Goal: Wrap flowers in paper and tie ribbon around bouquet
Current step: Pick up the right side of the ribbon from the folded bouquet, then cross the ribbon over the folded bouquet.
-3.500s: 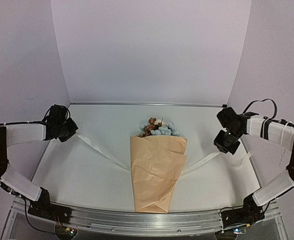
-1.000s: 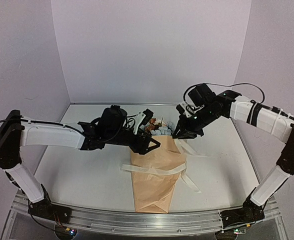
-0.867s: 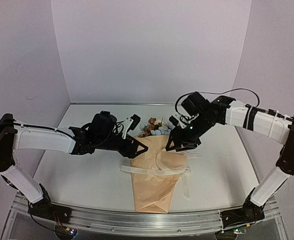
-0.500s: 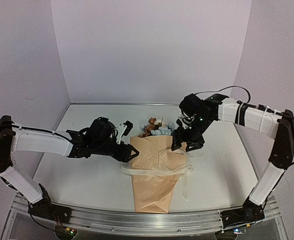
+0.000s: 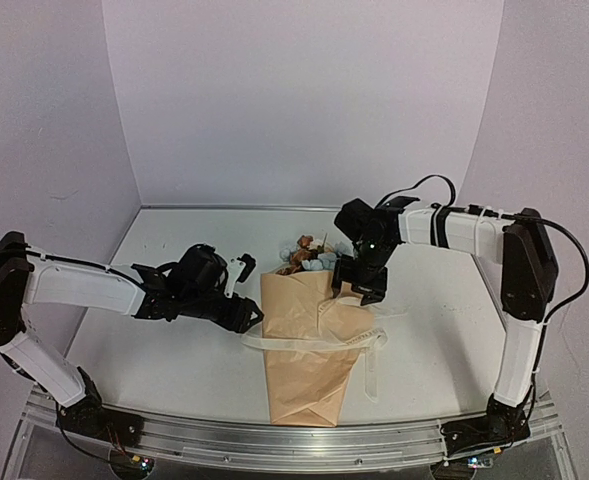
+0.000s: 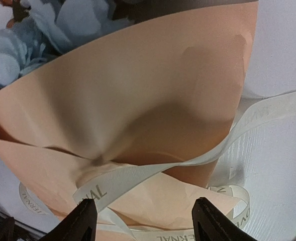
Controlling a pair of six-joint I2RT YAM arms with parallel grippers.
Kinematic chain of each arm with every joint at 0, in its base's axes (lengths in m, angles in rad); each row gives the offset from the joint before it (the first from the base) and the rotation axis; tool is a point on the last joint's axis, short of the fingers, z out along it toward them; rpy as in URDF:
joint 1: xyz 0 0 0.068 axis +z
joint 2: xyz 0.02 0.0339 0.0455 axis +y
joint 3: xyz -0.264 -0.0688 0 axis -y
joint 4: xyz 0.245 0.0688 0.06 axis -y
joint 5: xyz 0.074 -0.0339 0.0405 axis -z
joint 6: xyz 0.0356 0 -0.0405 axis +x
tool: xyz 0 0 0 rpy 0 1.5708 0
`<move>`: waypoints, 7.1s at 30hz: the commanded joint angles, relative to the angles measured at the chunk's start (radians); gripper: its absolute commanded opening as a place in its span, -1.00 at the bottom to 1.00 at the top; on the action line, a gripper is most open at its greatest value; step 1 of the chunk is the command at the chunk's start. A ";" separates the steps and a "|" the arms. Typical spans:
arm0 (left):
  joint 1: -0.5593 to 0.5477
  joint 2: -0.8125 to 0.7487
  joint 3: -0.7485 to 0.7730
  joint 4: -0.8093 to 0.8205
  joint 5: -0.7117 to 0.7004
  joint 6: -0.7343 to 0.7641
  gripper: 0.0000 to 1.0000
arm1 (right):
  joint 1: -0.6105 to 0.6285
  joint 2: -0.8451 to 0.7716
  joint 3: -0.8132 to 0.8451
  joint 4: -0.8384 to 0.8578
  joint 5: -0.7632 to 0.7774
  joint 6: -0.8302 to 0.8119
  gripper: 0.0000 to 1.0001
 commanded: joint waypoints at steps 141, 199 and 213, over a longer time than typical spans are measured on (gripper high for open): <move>0.092 0.181 0.299 -0.001 0.468 0.097 -1.00 | 0.183 -0.107 -0.162 -0.010 -0.041 -0.373 -1.00; 0.222 0.006 0.102 -0.173 0.110 -0.262 -0.37 | 0.275 0.037 0.004 0.129 0.149 -0.322 -1.00; 0.231 0.060 0.081 -0.192 0.207 -0.469 -0.19 | 0.301 0.182 0.185 0.059 0.116 -0.338 -1.00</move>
